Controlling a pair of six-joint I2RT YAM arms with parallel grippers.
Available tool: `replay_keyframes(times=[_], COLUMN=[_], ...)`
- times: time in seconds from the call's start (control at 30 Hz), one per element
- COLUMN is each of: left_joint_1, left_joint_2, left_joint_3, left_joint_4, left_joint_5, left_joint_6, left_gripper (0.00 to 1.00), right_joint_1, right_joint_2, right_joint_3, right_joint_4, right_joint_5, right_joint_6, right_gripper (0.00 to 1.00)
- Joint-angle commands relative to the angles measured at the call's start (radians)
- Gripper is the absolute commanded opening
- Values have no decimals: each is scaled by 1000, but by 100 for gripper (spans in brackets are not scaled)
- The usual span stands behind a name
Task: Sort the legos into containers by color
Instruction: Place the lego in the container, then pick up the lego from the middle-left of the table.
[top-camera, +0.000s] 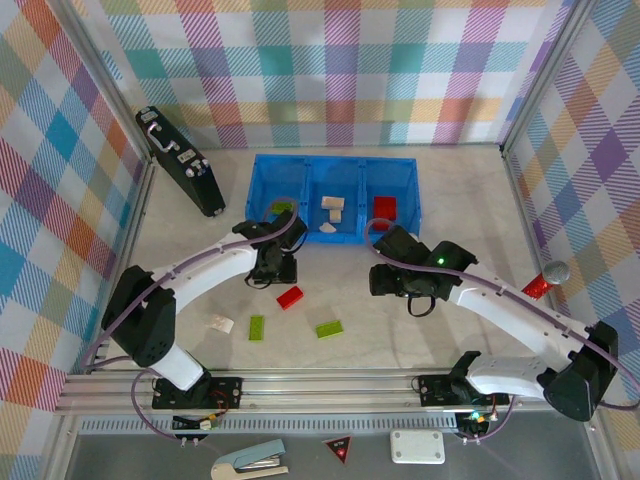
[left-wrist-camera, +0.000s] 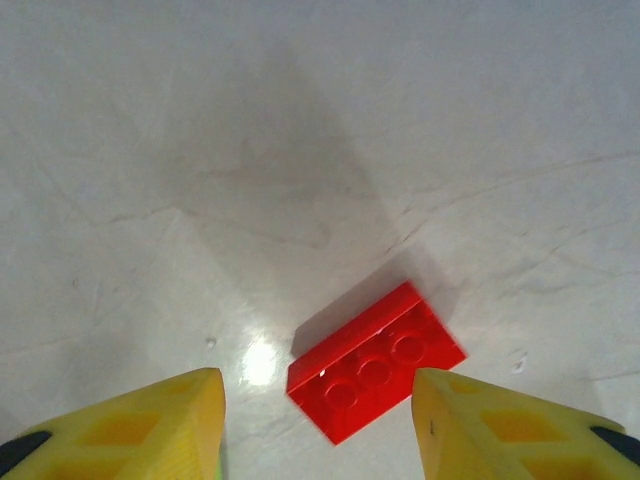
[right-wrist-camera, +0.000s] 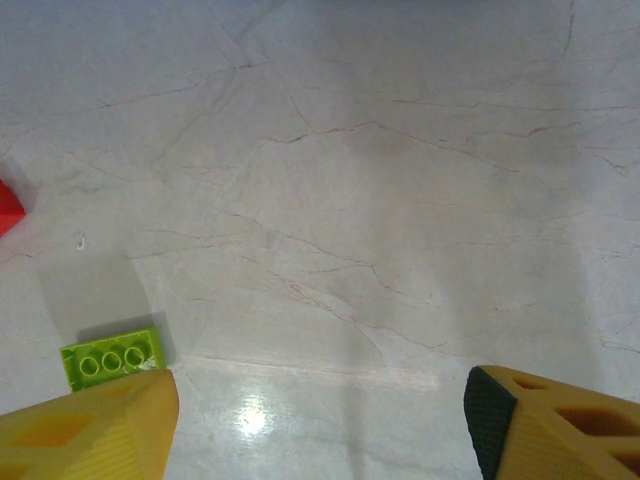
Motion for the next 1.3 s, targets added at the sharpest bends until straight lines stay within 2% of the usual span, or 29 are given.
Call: replay_keyframes(times=[0.0,0.33,0.67,1.27], left_joint_1=[-11,-12,-12,-11], left_joint_2=[-69,-208,-288,-292], left_joint_3=[-60,-255,-420,-500], left_joint_4=[-7,-36,19,53], left_joint_5=[11,35,121,156], left_joint_6=[-51,-84,-138,-137], left_gripper=[52,52,50,43], right_joint_1=[8,11,17,26], right_joint_2=[12,63,100,148], right_joint_3=[-7,-1,15,33], right_joint_4=[18,48,63,77], right_joint_5=[-18,-39,-52,-54], right_joint_6=[10,-16,-24,-34], right_gripper=[77,77,77,77])
